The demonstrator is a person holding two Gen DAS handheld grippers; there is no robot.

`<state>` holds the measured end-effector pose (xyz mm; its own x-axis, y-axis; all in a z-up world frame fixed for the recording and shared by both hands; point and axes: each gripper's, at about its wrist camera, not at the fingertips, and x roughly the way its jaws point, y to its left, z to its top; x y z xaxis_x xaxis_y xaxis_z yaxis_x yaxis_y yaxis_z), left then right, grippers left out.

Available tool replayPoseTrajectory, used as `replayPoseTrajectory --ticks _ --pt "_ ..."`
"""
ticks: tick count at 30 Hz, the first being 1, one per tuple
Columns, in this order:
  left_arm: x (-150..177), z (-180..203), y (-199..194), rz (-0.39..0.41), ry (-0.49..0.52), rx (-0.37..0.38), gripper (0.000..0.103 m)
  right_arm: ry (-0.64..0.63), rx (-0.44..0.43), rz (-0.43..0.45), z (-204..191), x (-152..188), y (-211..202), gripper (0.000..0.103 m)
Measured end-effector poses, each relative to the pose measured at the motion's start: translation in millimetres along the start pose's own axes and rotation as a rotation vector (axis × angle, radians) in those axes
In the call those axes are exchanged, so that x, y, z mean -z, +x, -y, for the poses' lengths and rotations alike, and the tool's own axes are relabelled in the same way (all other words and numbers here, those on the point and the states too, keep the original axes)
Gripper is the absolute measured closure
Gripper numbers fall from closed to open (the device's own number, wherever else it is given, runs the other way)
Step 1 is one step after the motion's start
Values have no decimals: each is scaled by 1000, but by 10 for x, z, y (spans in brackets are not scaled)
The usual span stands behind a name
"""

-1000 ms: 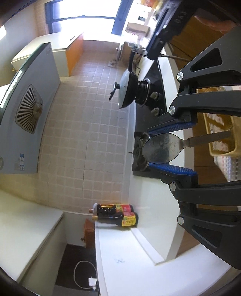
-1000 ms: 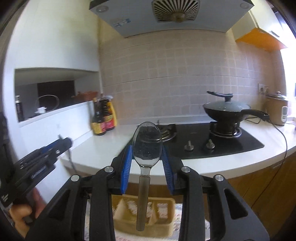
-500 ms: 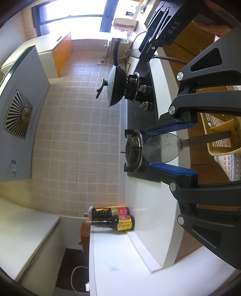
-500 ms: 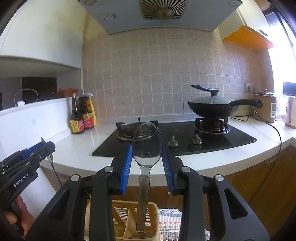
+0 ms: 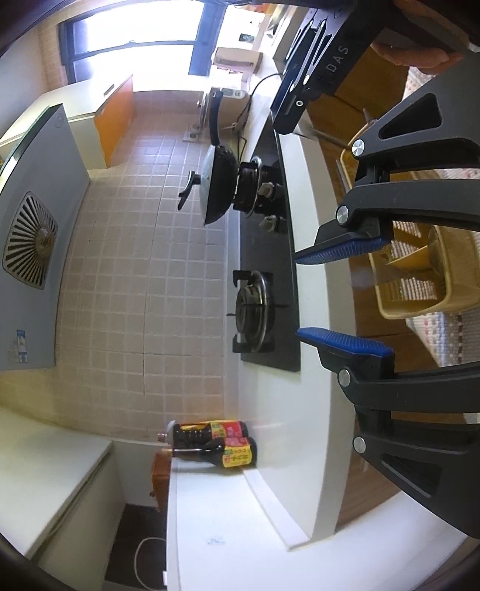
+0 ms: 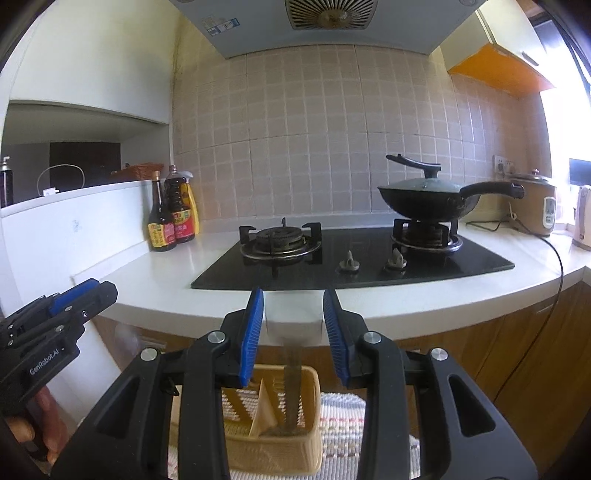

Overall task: Organize utensils
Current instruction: 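Open the left tool into the basket while the right tool releases its spoon, then move both tools back down to the chopsticks and black ladle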

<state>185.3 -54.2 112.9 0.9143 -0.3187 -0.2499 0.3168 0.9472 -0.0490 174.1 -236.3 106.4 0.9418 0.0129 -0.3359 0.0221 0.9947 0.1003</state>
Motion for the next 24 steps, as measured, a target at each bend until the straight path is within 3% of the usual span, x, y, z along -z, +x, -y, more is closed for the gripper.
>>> replayPoseTrajectory --ticks 3,6,15,20,24 --pt "-12 -9 -142 -2 -4 15 62 12 -24 -23 25 3 -136 70" --pt "-18 -10 -310 -4 -17 39 55 12 -35 -32 28 12 -290 56" --pt "-26 -18 -806 -52 -53 82 53 -17 -4 -80 -84 33 -786 56" --pt "111 -57 -933 -159 -82 122 53 -57 11 -186 -188 119 -913 56" --pt "401 -98 -880 -304 -100 147 53 -77 -16 -319 -257 290 -885 56"
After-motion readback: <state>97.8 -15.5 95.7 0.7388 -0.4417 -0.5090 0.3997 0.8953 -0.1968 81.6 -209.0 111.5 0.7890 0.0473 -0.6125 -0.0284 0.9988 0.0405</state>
